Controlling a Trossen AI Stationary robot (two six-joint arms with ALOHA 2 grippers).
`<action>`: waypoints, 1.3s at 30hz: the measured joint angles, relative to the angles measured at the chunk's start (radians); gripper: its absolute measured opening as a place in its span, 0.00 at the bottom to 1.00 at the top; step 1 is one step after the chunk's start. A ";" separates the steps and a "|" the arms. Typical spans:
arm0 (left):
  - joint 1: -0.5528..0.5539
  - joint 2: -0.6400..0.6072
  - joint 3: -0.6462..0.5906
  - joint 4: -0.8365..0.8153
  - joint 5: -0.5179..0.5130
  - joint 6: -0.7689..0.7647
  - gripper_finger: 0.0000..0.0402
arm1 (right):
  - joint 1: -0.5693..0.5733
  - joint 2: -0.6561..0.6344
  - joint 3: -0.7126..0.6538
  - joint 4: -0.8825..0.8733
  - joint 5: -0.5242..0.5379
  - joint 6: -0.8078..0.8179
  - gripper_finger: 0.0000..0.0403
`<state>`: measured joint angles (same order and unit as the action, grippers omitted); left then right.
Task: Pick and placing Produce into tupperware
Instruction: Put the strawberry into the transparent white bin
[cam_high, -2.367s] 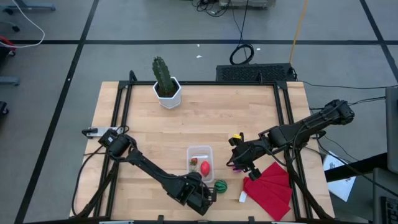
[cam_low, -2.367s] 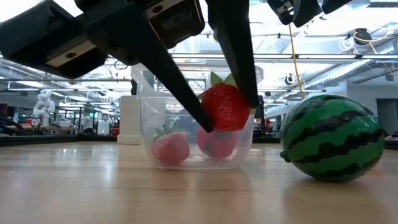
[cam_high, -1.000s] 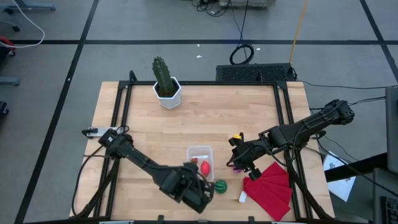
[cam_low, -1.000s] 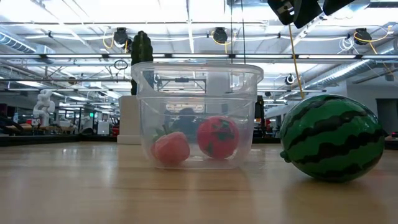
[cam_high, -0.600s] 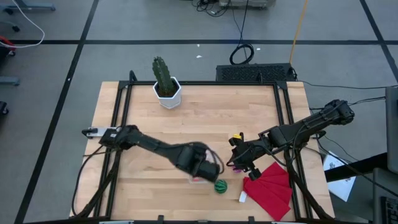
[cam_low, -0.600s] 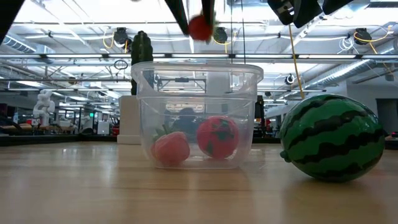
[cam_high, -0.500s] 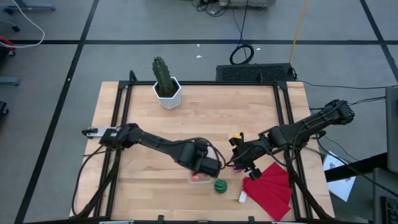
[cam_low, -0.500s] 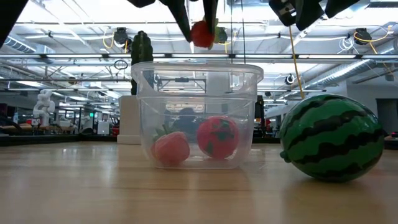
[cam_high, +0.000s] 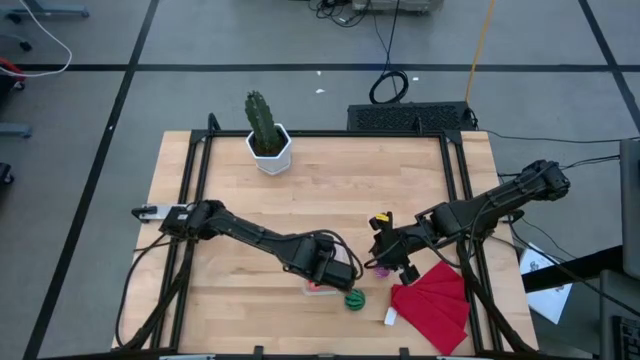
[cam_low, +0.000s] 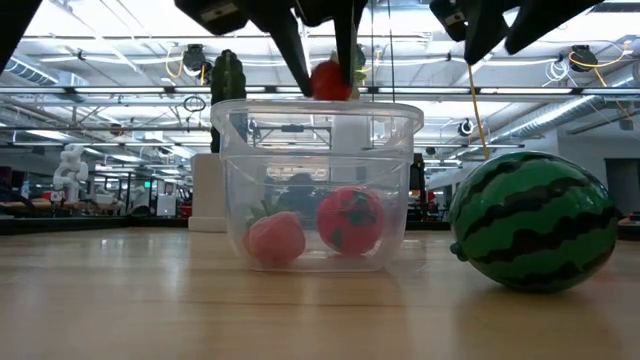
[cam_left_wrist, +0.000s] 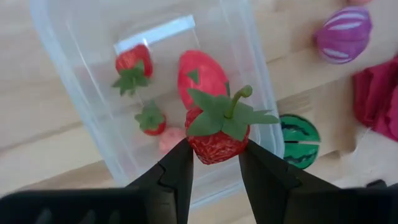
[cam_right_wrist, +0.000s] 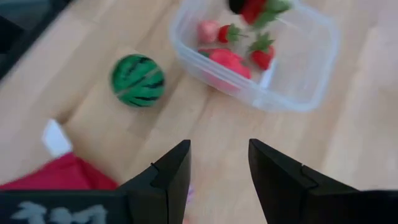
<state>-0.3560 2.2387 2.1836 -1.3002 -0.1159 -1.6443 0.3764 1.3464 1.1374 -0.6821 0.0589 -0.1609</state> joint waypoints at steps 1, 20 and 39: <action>-0.001 0.000 -0.017 0.018 0.009 -0.007 0.30 | -0.003 0.000 0.000 0.000 0.017 -0.010 0.38; -0.002 -0.001 -0.187 0.158 0.071 -0.055 0.30 | -0.195 -0.126 0.000 -0.071 0.028 -0.073 0.38; 0.032 -0.001 -0.284 0.308 0.115 -0.021 0.30 | -0.344 -0.326 0.000 -0.072 0.028 -0.072 0.38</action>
<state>-0.3244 2.2379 1.8996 -0.9923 -0.0006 -1.6656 0.0325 1.0205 1.1374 -0.7540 0.0871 -0.2334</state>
